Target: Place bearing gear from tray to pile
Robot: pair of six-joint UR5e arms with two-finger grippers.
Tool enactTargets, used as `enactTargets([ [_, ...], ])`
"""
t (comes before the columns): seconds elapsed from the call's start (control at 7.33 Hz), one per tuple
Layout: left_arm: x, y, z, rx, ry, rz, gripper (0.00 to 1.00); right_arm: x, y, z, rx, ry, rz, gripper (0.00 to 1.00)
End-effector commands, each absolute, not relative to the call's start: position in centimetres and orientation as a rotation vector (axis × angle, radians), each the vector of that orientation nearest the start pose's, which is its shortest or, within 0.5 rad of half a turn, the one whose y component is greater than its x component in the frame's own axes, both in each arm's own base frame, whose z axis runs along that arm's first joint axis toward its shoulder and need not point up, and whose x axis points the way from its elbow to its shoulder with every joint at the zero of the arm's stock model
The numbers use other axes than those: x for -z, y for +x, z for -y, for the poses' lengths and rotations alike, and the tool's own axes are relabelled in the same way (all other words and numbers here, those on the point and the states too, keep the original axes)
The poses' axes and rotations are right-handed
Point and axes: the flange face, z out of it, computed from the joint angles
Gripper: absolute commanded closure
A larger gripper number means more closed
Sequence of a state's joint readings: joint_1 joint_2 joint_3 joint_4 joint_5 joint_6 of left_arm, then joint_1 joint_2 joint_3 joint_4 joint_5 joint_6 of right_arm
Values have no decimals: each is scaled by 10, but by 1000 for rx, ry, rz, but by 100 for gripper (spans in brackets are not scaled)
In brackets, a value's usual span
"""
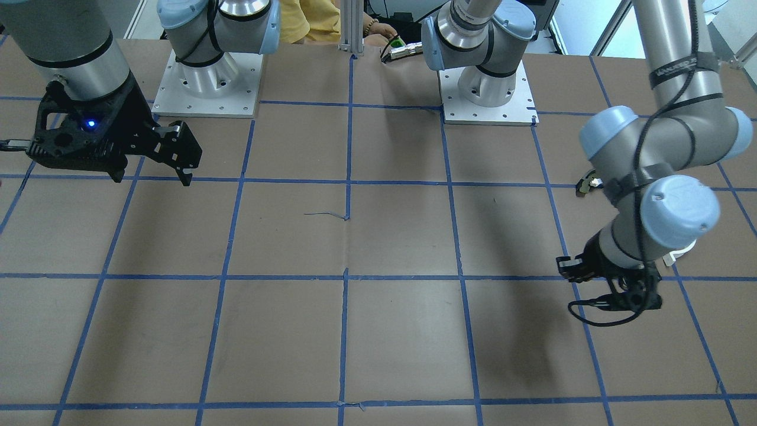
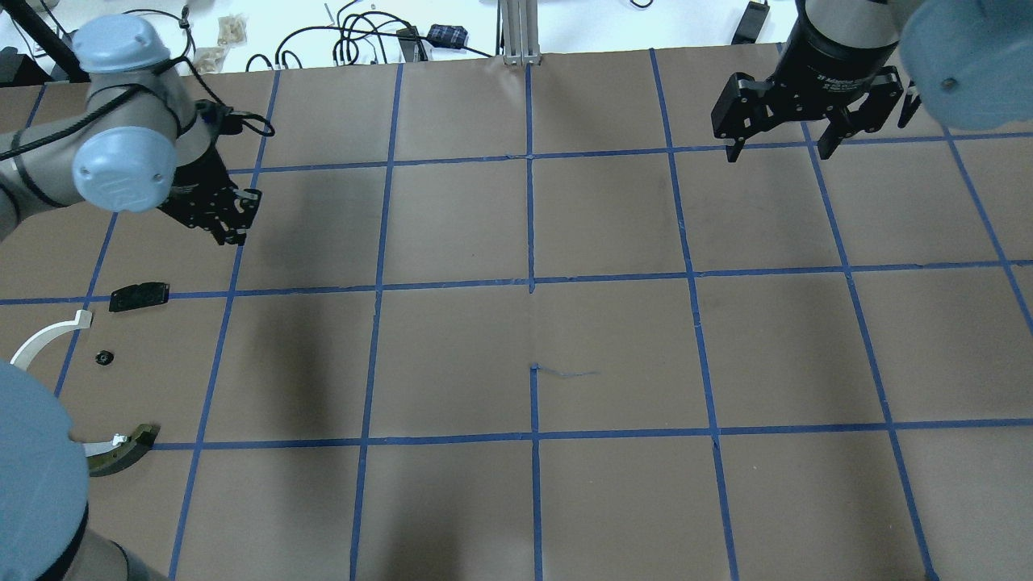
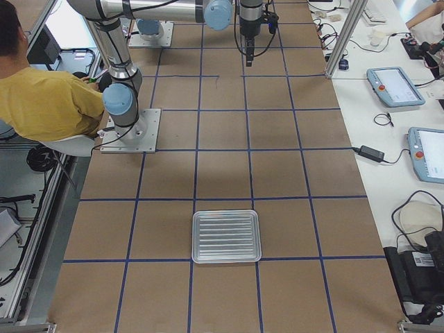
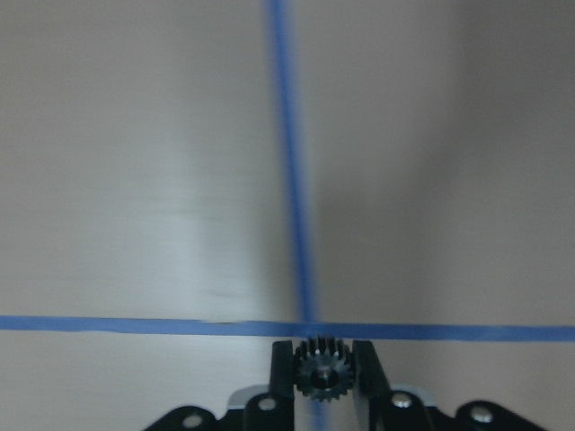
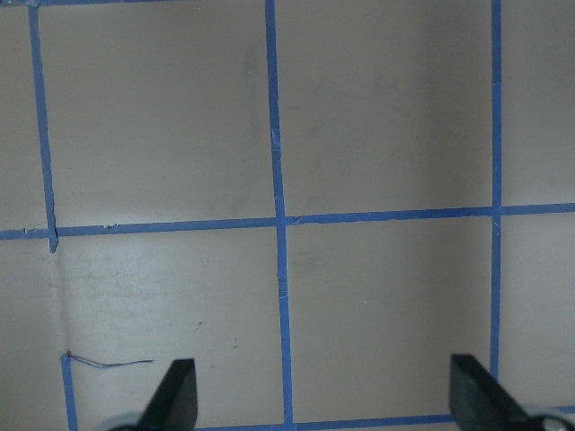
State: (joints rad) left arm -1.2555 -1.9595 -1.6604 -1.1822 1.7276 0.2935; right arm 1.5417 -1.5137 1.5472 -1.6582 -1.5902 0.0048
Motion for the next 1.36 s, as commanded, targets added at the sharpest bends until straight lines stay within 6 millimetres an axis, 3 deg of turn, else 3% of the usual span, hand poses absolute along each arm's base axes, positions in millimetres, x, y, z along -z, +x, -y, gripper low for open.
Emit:
enactTargets([
  [0.0, -259, 178, 579, -277, -1, -3026, 100, -479, 117, 525, 82, 61, -3156, 0],
  [0.27, -234, 254, 536, -356, -44, -3073, 100, -479, 117, 525, 82, 61, -3156, 0],
  [0.41, -221, 276, 518, -397, -109, -3090, 100, -479, 117, 525, 84, 61, -3156, 0],
  [0.68, -201, 275, 513, -442, -145, -3113, 100, -479, 117, 525, 84, 59, -3156, 0],
  [1.23, -186, 271, 514, -484, -133, -3132, 100, -479, 116, 525, 82, 59, -3157, 0],
])
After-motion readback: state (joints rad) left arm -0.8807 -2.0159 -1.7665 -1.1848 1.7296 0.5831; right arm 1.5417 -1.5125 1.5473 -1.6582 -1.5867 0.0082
